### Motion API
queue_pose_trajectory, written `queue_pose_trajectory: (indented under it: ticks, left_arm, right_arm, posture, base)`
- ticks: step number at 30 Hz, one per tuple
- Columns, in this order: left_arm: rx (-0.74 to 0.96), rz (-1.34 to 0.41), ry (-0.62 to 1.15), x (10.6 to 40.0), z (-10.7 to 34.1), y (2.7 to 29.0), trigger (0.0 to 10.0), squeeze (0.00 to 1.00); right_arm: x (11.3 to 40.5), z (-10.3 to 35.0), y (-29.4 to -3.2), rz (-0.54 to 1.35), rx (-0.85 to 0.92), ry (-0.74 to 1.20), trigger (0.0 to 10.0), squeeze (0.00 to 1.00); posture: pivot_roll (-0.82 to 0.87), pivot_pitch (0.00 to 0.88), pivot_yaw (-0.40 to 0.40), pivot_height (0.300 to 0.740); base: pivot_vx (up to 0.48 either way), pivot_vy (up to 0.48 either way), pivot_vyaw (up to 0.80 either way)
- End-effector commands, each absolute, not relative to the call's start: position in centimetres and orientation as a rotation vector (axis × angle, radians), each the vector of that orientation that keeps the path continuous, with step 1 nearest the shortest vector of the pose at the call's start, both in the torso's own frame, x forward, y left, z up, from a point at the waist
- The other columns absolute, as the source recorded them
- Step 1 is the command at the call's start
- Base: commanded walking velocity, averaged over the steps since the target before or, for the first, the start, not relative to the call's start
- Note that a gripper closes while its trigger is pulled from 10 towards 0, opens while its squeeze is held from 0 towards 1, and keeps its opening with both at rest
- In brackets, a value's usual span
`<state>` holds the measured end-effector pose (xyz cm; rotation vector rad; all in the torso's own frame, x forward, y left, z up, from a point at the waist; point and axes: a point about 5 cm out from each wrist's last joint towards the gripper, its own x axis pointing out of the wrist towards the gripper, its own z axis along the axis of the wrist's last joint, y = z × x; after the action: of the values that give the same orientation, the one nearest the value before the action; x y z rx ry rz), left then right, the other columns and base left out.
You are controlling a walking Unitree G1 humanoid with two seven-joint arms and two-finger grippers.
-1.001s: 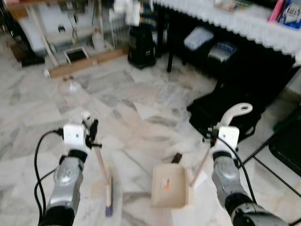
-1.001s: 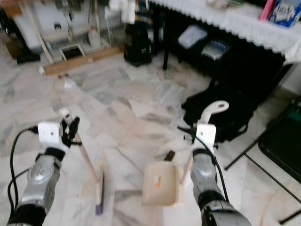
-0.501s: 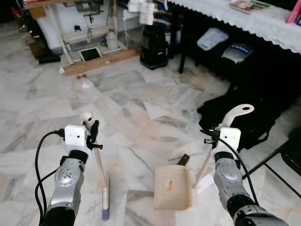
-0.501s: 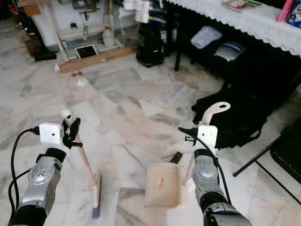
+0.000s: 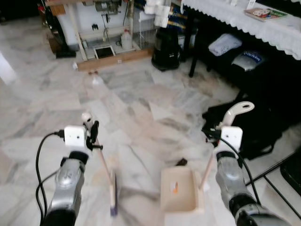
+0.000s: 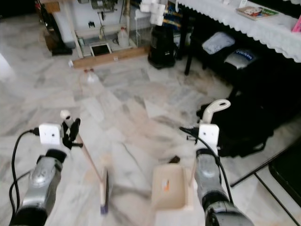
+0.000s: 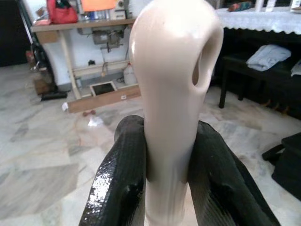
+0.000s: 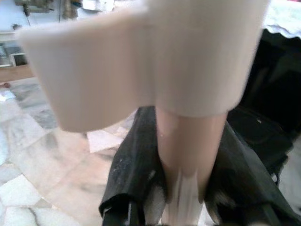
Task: Sweep floor
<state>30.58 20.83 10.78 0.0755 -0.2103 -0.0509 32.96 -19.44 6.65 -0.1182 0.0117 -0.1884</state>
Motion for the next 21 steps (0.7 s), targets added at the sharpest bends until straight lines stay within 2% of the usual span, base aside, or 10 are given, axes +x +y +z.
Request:
queue_pose_trajectory:
  ticks: [1, 3, 21]
  left_arm:
    - [0.087, -0.064, -0.255, 30.96, 11.92, 20.59, 10.0, 0.00]
    - [0.087, -0.063, -0.255, 30.96, 11.92, 20.61, 10.0, 0.00]
    - [0.084, -0.064, -0.262, 30.97, 12.00, 20.68, 10.0, 0.00]
  right_arm:
    - [33.33, 7.56, -19.78, -0.200, -0.112, -0.032, 10.0, 0.00]
    - [33.32, 7.56, -19.76, -0.199, -0.104, -0.034, 10.0, 0.00]
    - [33.50, 7.95, -19.70, -0.186, -0.096, -0.054, 10.0, 0.00]
  posture:
    - [0.05, 0.062, 0.004, 0.740]
    - [0.05, 0.057, 0.003, 0.740]
    - [0.05, 0.027, -0.001, 0.740]
  base:
    - [0.255, -0.341, 0.58]
    - [0.247, -0.341, 0.59]
    - [0.255, -0.337, 0.00]
